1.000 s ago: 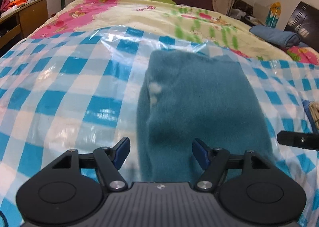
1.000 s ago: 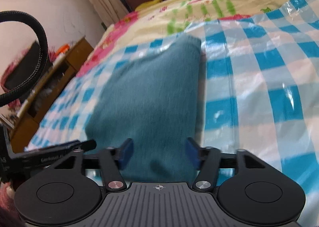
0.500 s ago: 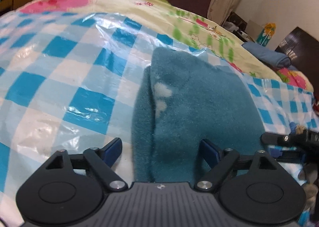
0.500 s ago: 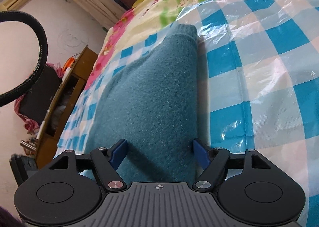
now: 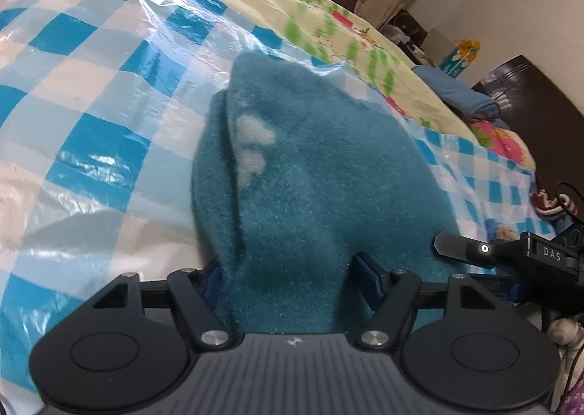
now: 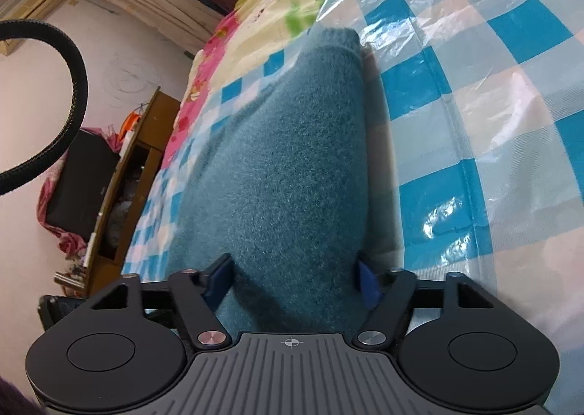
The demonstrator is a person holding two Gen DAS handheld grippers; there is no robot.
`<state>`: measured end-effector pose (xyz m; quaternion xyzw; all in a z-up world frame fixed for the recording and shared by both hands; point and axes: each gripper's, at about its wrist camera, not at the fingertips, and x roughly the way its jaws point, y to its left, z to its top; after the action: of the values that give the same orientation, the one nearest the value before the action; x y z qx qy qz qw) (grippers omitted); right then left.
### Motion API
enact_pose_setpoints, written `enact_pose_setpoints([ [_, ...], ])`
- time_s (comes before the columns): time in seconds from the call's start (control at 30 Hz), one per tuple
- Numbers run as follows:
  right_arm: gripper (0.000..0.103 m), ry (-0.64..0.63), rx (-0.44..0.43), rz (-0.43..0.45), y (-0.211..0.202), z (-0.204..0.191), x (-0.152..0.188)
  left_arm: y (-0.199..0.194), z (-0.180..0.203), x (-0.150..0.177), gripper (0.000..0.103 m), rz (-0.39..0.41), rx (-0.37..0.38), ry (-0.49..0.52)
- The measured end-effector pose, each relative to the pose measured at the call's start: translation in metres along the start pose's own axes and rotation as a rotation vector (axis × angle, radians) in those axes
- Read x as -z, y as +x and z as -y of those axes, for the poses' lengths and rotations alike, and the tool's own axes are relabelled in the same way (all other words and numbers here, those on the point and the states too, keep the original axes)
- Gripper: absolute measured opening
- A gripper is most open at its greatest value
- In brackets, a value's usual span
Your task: Fold small clothes
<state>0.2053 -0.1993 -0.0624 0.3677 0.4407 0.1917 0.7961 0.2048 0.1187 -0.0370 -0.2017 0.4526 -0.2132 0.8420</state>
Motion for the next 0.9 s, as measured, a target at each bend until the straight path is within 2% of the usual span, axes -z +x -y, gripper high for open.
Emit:
enact_pose_setpoints([
  [0.2, 0.054, -0.008, -0.044, 0.065, -0.034, -0.011, 0.003, -0.019, 0.022, 0.001, 0.069, 0.039, 0.073, 0.042],
  [0.3, 0.053, -0.005, -0.027, 0.079, -0.047, -0.008, 0.016, -0.020, 0.032, 0.012, 0.069, 0.029, 0.096, 0.047],
  [0.37, 0.052, 0.019, -0.017, 0.057, -0.052, -0.002, 0.029, -0.016, 0.036, 0.024, 0.069, 0.006, 0.103, 0.041],
  [0.47, 0.052, 0.010, 0.018, 0.034, -0.058, 0.006, 0.044, -0.017, 0.043, 0.041, 0.069, 0.003, 0.093, 0.078],
  [0.57, 0.052, 0.008, 0.070, 0.022, -0.056, 0.015, 0.039, -0.019, 0.038, 0.041, 0.067, -0.017, 0.052, 0.081],
  [0.63, 0.053, -0.015, 0.083, 0.018, -0.058, 0.010, 0.038, -0.029, 0.034, 0.039, 0.067, -0.004, 0.034, 0.085],
  [0.77, 0.055, -0.111, 0.137, 0.096, -0.076, -0.014, 0.037, -0.062, 0.037, 0.029, 0.067, 0.107, -0.033, 0.133],
  [0.9, 0.055, -0.163, 0.128, 0.151, -0.080, -0.034, 0.028, -0.059, 0.050, 0.011, 0.067, 0.172, -0.070, 0.165],
])
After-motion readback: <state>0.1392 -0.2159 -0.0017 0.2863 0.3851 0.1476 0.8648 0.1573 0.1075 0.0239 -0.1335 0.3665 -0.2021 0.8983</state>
